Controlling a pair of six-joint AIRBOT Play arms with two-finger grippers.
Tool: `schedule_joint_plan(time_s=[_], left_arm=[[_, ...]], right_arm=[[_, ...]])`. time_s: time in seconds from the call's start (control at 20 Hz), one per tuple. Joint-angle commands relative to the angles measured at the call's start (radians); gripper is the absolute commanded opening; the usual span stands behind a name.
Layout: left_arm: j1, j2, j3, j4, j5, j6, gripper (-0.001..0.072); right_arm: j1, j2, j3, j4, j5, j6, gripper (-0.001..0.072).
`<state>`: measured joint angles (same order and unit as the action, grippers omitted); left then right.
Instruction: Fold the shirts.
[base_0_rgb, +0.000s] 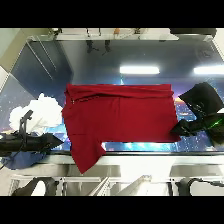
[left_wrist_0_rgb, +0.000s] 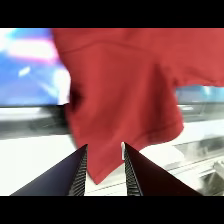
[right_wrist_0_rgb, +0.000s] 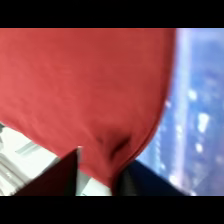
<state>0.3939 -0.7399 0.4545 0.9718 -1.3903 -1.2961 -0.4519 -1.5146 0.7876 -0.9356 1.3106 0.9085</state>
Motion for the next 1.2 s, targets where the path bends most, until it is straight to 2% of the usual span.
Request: schedule_joint_plan(time_s=[0.0,0.2,0.5,0.6,0.75,0.85,0.9,1.15], left_arm=[[0.074,-0.096,-0.017,-0.048,0.018,0.036,0.0246],[-0.008,-0.286,-0.086,-0.103,0.155,0.11,0.0246],[-0.157,-0.517,-0.071,-0.112,0.282,0.129,0.0246],[-0.193,-0.564,-0.02,-0.112,0.297,0.129,0.0246],[-0.227,-0.59,0.061,-0.108,0.253,0.129,0.024],[-0.224,-0.571,0.065,-0.105,0.227,0.137,0.0018],[-0.218,-0.552,0.054,-0.099,0.222,0.137,0.0018],[-0.071,-0.432,-0.015,-0.102,0.166,0.18,0.0019]], right_arm=[[0.034,0.0,-0.002,-0.003,-0.027,-0.011,0.0227],[0.027,0.0,-0.002,-0.003,-0.019,-0.01,0.0227],[0.027,0.0,-0.002,-0.003,-0.011,-0.01,0.0228],[0.027,0.0,-0.002,-0.003,-0.002,-0.01,0.0227],[0.027,0.0,-0.002,-0.003,0.016,-0.003,0.0225],[0.026,0.001,0.002,-0.003,0.034,-0.003,0.0215],[0.021,0.001,0.01,-0.005,0.052,-0.003,0.0105],[-0.067,0.002,0.04,-0.006,0.12,0.024,0.0081]])
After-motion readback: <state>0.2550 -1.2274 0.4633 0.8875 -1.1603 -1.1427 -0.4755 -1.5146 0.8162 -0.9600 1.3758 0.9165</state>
